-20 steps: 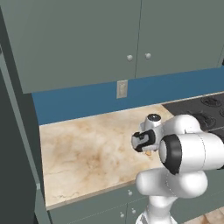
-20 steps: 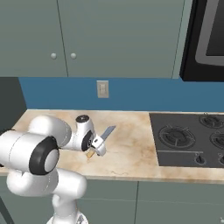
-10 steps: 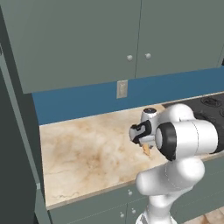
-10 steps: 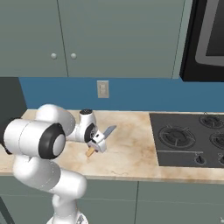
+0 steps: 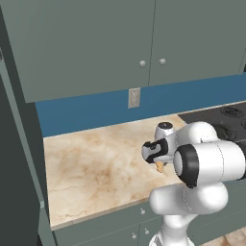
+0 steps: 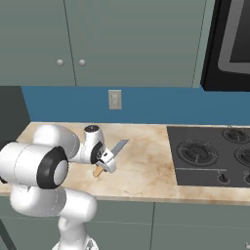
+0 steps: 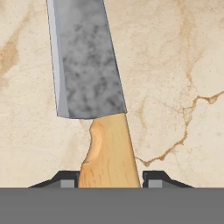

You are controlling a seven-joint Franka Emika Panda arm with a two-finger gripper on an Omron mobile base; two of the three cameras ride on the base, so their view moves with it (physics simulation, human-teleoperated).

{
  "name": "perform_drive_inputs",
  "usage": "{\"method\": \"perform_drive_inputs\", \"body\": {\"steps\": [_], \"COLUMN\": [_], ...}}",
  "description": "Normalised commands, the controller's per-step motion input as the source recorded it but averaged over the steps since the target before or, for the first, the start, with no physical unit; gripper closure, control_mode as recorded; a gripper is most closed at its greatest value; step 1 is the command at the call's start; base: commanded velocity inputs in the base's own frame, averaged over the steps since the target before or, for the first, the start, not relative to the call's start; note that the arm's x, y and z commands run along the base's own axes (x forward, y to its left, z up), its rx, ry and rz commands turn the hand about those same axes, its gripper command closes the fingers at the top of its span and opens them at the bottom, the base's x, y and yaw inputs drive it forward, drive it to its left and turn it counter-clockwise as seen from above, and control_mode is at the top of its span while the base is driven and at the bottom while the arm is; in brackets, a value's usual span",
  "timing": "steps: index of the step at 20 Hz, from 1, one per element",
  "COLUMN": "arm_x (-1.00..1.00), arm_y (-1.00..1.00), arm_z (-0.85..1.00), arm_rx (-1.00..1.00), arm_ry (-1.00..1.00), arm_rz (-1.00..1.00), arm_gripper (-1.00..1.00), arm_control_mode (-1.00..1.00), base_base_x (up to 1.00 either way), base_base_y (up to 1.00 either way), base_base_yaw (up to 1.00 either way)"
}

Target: Move the cutting board and knife to the sink. Then move spray from the cabinet to the counter.

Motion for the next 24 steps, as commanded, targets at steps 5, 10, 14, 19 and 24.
{"method": "perform_drive_inputs", "body": {"steps": [5,10,14,19,24], "arm_x": [-0.33,-0.03,0.00,-0.10,-0.18], "arm_y": [-0.04,-0.33,-0.47,-0.49,-0.09], "arm_z": [0.00,0.38,0.56,0.38,0.66], "arm_rx": [0.00,0.02,0.08,0.12,0.01], "arm_ry": [-0.14,-0.10,-0.04,0.00,0.00], "arm_rz": [-0.02,0.00,0.00,0.00,-0.04], "arm_gripper": [1.00,1.00,1.00,1.00,1.00], "arm_control_mode": [-1.00,-1.00,-1.00,-1.00,-1.00], "base_base_x": [0.00,0.00,0.00,0.00,0.00], "base_base_y": [0.00,0.00,0.00,0.00,0.00], "base_base_yaw": [0.00,0.00,0.00,0.00,0.00]}}
